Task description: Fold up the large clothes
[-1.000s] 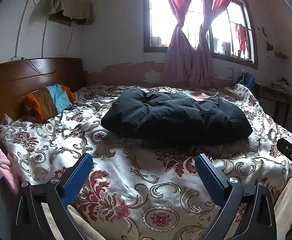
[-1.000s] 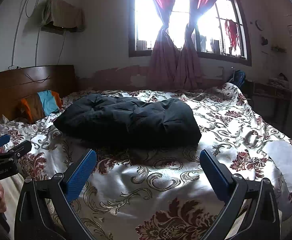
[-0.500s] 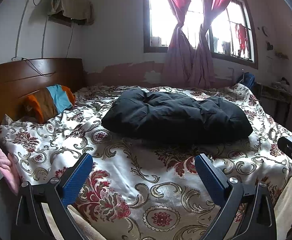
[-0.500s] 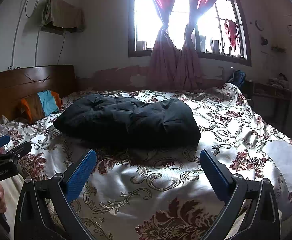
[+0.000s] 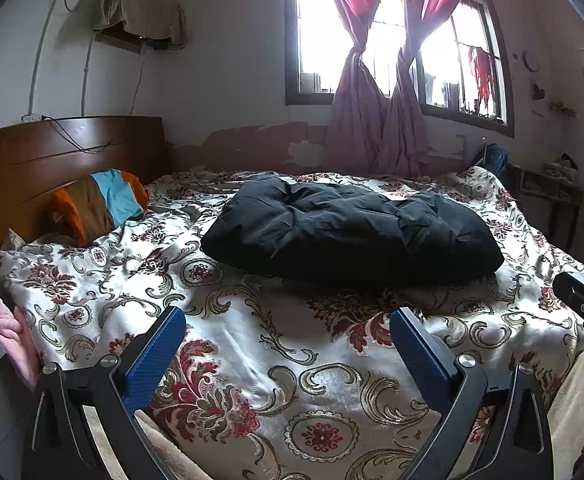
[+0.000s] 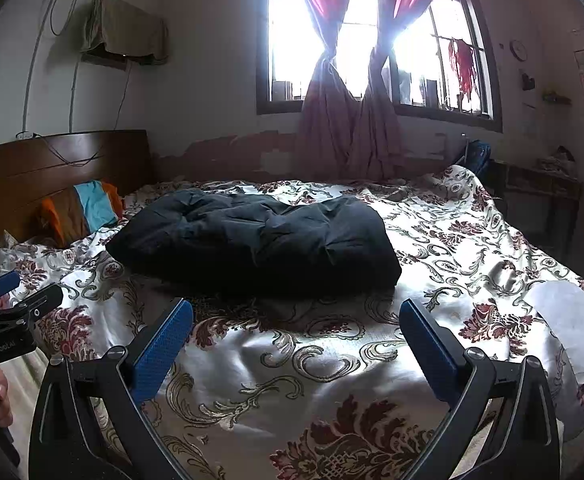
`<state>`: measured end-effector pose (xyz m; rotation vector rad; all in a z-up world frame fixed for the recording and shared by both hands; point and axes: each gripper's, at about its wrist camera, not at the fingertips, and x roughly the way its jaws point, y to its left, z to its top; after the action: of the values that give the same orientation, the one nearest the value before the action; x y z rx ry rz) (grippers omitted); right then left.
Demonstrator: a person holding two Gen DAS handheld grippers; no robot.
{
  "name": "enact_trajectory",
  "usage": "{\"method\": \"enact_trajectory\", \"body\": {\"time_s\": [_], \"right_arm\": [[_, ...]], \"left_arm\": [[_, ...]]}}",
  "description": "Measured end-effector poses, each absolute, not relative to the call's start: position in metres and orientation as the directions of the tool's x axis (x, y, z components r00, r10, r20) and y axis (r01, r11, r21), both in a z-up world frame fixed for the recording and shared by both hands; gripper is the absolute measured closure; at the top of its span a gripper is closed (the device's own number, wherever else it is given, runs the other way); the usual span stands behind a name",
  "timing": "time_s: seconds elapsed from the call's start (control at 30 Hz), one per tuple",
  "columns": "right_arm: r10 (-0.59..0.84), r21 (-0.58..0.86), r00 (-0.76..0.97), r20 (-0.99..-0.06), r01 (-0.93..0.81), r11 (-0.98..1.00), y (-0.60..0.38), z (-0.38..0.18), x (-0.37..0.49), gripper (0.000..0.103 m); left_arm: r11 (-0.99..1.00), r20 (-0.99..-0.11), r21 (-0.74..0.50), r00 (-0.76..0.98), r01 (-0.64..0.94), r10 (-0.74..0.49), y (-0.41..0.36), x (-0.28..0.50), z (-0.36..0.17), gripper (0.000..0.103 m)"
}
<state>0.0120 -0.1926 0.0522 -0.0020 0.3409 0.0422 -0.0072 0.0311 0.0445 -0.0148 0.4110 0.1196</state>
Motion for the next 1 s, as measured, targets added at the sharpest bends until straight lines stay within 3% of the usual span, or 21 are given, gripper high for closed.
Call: {"method": "enact_trajectory", "body": {"time_s": [1.0], "right_arm": [[0.038, 0.009, 0.941, -0.336, -0.037, 0.999, -0.1908, 0.0491, 0.0134, 0.002]], "left_arm": [[0.996, -0.402, 0.017, 0.911, -0.092, 0.092, 0.0351, -0.006, 0.0392, 0.0]]}}
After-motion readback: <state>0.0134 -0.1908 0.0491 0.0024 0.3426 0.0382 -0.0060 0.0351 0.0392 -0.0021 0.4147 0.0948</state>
